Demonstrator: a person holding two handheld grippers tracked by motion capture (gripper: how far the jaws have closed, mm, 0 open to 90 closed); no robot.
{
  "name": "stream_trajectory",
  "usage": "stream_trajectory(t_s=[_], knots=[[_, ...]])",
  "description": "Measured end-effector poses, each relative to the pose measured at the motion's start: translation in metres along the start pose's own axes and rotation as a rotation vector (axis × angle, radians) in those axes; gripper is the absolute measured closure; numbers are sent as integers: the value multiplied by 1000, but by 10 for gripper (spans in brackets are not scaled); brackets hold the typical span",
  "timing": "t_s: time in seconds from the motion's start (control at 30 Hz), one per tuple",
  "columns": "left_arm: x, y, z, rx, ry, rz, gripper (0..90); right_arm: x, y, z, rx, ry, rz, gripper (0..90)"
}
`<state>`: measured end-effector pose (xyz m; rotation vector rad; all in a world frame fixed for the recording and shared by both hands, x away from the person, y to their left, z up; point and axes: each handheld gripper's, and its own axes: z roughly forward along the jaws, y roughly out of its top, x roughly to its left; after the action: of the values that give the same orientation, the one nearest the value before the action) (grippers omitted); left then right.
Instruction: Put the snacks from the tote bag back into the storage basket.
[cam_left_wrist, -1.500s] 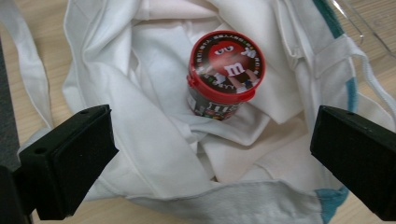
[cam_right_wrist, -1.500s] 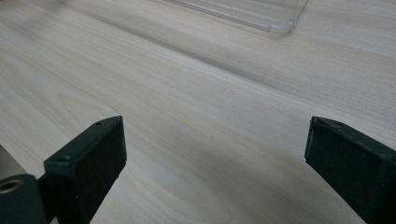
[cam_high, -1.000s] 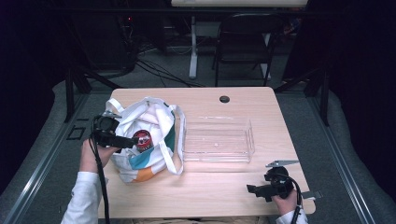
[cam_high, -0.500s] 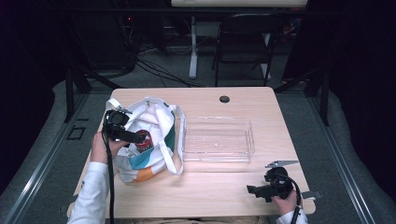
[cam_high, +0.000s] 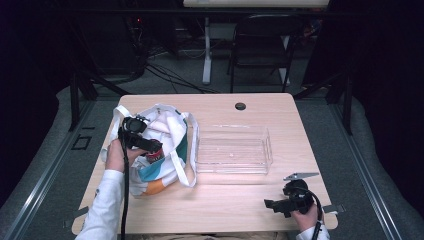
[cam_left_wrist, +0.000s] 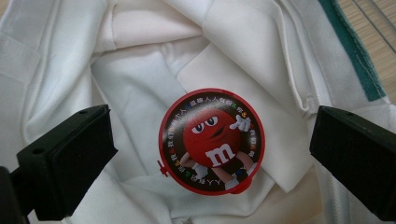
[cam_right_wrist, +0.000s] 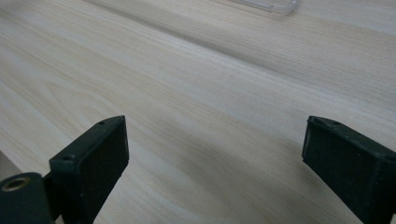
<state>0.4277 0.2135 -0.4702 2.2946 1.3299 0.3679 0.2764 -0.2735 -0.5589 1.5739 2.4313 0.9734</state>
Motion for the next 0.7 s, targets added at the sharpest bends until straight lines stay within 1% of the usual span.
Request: stream_trajectory(t_s=[0.07, 0.1, 0.17, 0.27, 0.3, 0.33, 0.4, 0.43, 0.5, 0.57, 0.6, 0.67, 0.7], knots=[[0, 0, 2, 5, 1, 1, 1, 1, 0, 1, -1, 1, -8, 71], [-1, 0, 5, 13, 5, 2, 1, 2, 0, 0, 7, 2, -11, 71], [0, -1, 9, 17, 3, 1, 1, 3, 0, 0, 4, 2, -17, 71], [0, -1, 12, 26, 3, 1, 4, 3, 0, -1, 5, 3, -17, 71], [0, 0, 14, 30, 11, -1, 10, 2, -1, -1, 1, -2, -11, 71], [0, 0, 14, 30, 11, -1, 30, 2, -1, -1, 1, -2, -11, 71], [0, 1, 17, 43, 14, 3, 42, 1, -1, -2, -1, -3, -7, 73], [0, 1, 17, 43, 14, 3, 52, 1, -1, -2, -1, -3, -7, 73], [-1, 2, 19, 53, 27, 5, 68, 1, -1, -1, -1, -3, -7, 75], [-1, 2, 19, 57, 24, 6, 97, 1, -1, -1, -1, -4, -8, 75], [0, 2, 20, 65, 31, 6, 101, 2, -1, -2, -1, -1, -10, 75], [0, 1, 21, 66, 26, 3, 119, 2, -1, -2, 1, -4, -15, 75], [0, 1, 21, 73, 32, 4, 120, 2, -1, -1, 2, -4, -14, 75]])
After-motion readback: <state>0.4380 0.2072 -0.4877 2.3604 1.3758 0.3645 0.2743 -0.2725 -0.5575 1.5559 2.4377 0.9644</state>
